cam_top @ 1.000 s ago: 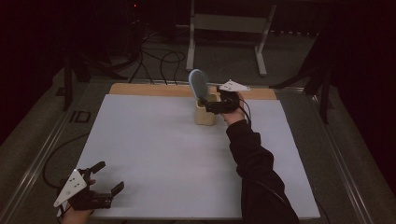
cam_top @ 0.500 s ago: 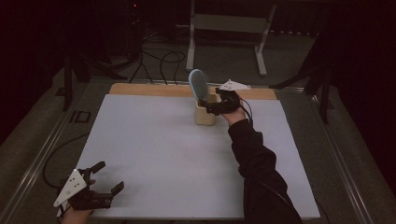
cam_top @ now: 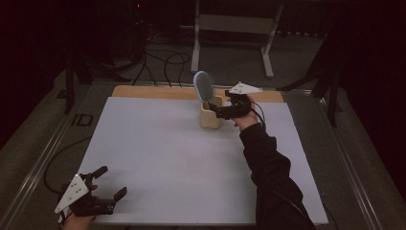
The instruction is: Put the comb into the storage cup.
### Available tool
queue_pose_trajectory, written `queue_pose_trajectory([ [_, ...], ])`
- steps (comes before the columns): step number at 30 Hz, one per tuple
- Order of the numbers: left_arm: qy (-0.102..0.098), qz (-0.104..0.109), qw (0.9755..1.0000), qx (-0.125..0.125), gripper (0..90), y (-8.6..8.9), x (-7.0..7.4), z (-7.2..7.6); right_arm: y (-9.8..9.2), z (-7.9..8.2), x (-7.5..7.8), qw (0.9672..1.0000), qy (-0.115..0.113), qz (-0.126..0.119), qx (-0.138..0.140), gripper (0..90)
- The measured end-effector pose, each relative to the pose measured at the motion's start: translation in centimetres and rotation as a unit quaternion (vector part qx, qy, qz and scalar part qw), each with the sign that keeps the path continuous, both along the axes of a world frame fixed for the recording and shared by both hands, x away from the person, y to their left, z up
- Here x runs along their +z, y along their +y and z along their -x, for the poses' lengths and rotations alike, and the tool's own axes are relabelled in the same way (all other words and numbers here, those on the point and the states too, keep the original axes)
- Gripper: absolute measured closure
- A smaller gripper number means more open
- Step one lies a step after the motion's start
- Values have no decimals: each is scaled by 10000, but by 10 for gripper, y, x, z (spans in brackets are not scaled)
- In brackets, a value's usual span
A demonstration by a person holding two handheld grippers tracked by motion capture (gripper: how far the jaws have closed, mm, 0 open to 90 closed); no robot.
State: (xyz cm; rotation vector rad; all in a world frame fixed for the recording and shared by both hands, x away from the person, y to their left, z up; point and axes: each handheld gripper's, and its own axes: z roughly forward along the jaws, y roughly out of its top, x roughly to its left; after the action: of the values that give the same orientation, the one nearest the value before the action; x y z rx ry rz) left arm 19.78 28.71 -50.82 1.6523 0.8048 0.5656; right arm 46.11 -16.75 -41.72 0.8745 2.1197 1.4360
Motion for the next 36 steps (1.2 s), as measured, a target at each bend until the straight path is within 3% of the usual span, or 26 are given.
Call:
queue_pose_trajectory([
  [24,7,-39,10000,-1,0,-1,0,0,-45,43,-6,9999,90,88,-13,85],
  [34,-1,-39,10000,24,0,-1,0,0,-58,70,-12,9999,13,138,-7,85],
  [36,-12,-40,10000,50,0,-1,1,1,-62,79,-15,9997,-45,238,-8,86],
])
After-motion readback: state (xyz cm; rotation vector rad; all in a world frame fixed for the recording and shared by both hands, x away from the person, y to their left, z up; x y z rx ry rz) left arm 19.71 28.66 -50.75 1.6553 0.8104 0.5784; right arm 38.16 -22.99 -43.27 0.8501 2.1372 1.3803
